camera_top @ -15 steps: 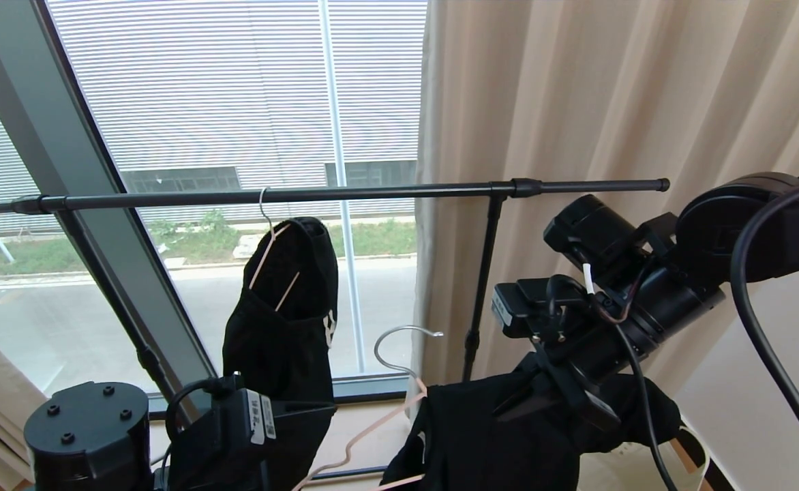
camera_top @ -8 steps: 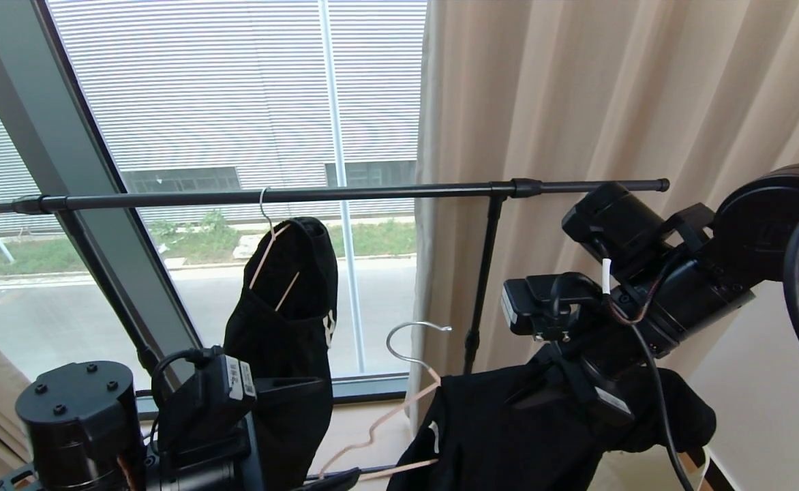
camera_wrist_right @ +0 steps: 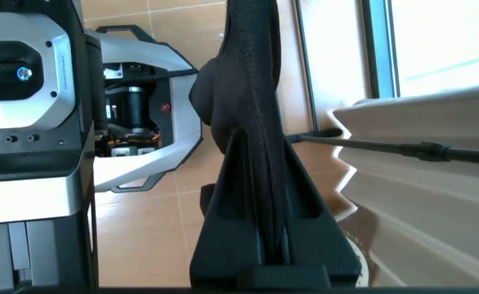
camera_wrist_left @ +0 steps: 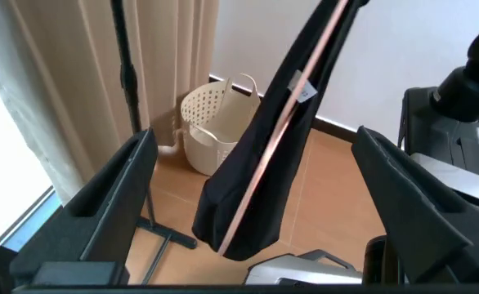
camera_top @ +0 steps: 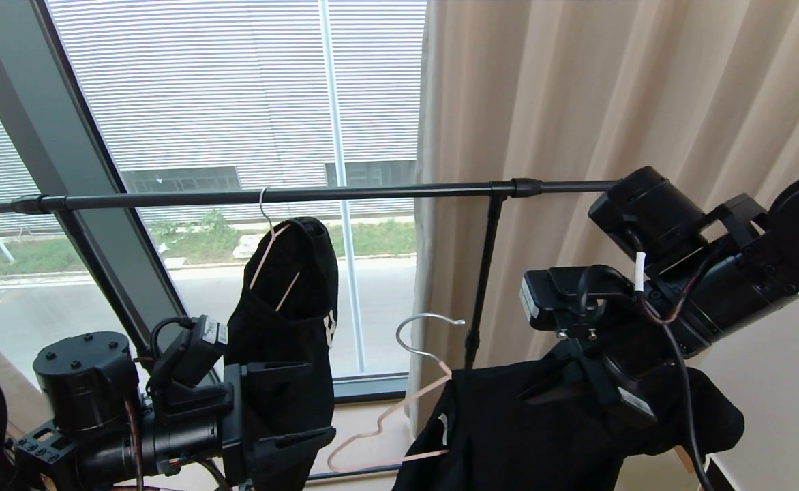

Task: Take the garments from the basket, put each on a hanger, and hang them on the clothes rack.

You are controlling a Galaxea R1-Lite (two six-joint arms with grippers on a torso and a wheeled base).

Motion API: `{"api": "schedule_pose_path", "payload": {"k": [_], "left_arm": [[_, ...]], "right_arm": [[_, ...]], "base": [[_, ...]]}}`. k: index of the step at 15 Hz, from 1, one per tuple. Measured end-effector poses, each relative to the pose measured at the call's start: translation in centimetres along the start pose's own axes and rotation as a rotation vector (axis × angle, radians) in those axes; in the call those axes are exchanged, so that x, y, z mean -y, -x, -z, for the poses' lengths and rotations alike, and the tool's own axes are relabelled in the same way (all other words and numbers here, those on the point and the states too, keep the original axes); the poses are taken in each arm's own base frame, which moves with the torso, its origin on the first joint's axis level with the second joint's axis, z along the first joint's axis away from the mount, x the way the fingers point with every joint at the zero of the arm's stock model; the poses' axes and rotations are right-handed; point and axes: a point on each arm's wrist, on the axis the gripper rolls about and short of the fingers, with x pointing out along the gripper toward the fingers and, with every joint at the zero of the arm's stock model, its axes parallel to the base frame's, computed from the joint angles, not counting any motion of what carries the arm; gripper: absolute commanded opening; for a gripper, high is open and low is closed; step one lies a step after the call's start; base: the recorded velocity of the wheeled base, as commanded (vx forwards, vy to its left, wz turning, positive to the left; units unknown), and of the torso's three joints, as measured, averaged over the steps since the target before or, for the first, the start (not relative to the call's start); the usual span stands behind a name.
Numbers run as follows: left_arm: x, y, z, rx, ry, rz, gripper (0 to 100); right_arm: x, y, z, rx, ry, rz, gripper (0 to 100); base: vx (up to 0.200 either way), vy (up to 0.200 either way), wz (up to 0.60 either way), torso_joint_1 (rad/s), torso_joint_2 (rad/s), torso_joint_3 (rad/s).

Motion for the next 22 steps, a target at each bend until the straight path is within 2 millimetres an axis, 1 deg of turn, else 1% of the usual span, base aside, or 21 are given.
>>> {"api": "schedule_pose_path", "payload": {"k": [1,2,4,7,8,11,15,18,21,22], "left_arm": [[-0.5,0.0,0.1,0.003,-0.003,-0.012,100],[-0.6,0.0,0.2,0.006,-0.009,-0.016,100],[-0.4,-0.2,0.6,-0.005,-0.039,-0.012,100],[0.4,-0.7,1.4,-0.05,-0.122,-0.082,100],[0.9,-1.2,1.6,-0.071,-0.138,-0.115,100],[2.4,-2.8,2.3,-0.125,-0.161,-0.183,100],[4.1,-4.6,3.0,-0.178,-0.19,-0.231,100],[4.6,-5.5,3.3,-0.19,-0.202,-0.266,100],[4.8,-6.5,3.4,-0.171,-0.224,-0.325,100],[4.8,-6.7,3.7,-0.183,-0.223,-0.334,100]], "right_arm": [[0.0,0.1,0.0,-0.006,-0.001,0.02,0],[0.2,0.2,-0.1,-0.027,-0.002,0.077,0],[0.5,0.1,-0.3,-0.049,-0.004,0.229,0],[-0.7,-0.7,-1.2,0.007,-0.008,0.337,0],[-1.2,-0.9,-1.2,0.001,-0.006,0.338,0],[-1.8,-0.8,-1.2,0.008,-0.016,0.332,0],[-3.0,-0.6,-2.1,0.043,-0.042,0.324,0],[-3.3,-0.2,-2.4,0.063,-0.064,0.331,0],[-3.5,0.0,-3.0,0.091,-0.105,0.329,0],[-3.5,0.0,-3.1,0.097,-0.112,0.33,0]], "base": [[0.0,0.0,0.0,0.0,0.0,0.0],[0.0,0.0,0.0,0.0,0.0,0.0],[0.0,0.0,0.0,0.0,0.0,0.0],[0.0,0.0,0.0,0.0,0.0,0.0],[0.0,0.0,0.0,0.0,0.0,0.0],[0.0,0.0,0.0,0.0,0.0,0.0],[0.0,0.0,0.0,0.0,0.0,0.0],[0.0,0.0,0.0,0.0,0.0,0.0],[0.0,0.0,0.0,0.0,0.0,0.0],[0.0,0.0,0.0,0.0,0.0,0.0]]}}
